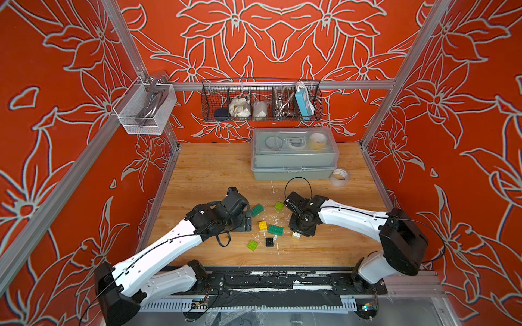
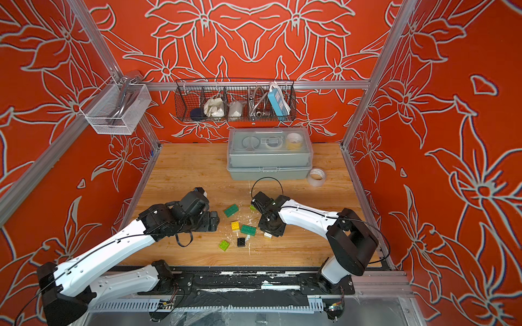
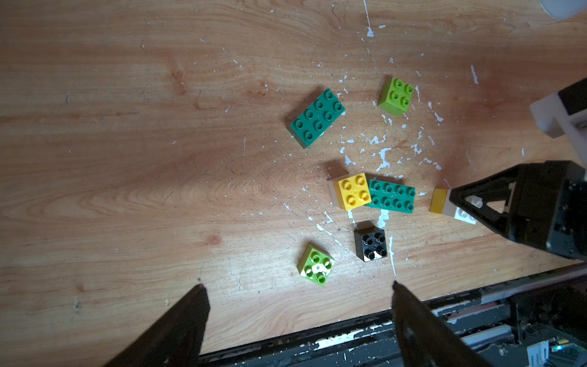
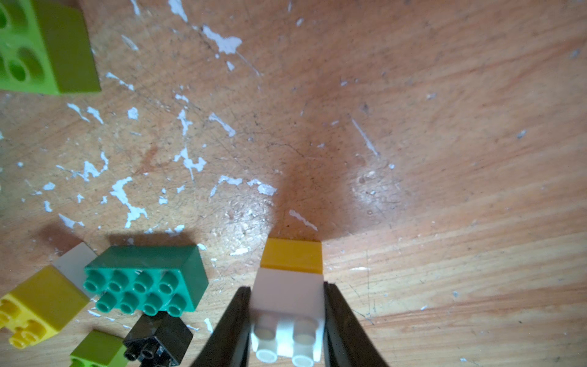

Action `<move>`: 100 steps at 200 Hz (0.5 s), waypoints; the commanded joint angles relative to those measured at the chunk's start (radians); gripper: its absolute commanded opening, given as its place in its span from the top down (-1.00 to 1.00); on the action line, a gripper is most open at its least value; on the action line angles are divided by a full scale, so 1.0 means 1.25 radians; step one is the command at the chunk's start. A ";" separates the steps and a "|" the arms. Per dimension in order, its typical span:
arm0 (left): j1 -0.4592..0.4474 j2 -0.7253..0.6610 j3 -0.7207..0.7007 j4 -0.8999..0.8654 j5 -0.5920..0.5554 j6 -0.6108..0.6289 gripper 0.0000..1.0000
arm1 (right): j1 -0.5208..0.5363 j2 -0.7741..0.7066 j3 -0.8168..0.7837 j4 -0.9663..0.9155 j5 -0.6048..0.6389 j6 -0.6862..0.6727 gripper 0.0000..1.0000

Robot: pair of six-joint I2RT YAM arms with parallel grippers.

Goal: Assemble a giraffe with lego
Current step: Assemble the lego brick with the lego brick.

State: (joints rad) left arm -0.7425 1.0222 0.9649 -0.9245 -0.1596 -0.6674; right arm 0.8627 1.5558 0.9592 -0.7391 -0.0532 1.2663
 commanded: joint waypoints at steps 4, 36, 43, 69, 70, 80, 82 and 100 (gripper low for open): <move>0.011 -0.012 0.006 0.009 0.012 0.018 -0.77 | -0.009 0.020 -0.057 0.013 0.001 -0.007 0.35; 0.015 -0.010 -0.006 0.024 0.025 0.019 -0.77 | -0.036 0.036 -0.095 0.036 -0.040 -0.063 0.32; 0.015 -0.011 -0.007 0.026 0.025 0.019 -0.77 | -0.042 0.042 -0.090 0.030 -0.037 -0.083 0.31; 0.020 -0.012 -0.007 0.034 0.023 0.016 -0.77 | -0.059 0.072 -0.048 -0.001 -0.035 -0.166 0.28; 0.020 -0.012 -0.006 0.033 0.023 0.015 -0.77 | -0.059 0.073 -0.046 -0.001 -0.036 -0.169 0.28; 0.022 -0.010 -0.003 0.034 0.023 0.015 -0.77 | -0.060 0.085 -0.021 -0.012 -0.037 -0.202 0.27; 0.023 -0.009 -0.002 0.034 0.023 0.015 -0.77 | -0.060 0.088 -0.017 -0.014 -0.037 -0.208 0.26; 0.027 -0.007 0.011 0.031 0.023 0.011 -0.78 | -0.059 0.105 0.023 -0.027 -0.050 -0.256 0.20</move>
State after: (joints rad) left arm -0.7200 1.0210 0.9649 -0.8917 -0.1326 -0.6540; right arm 0.7971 1.5955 0.9867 -0.7456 -0.1375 1.0744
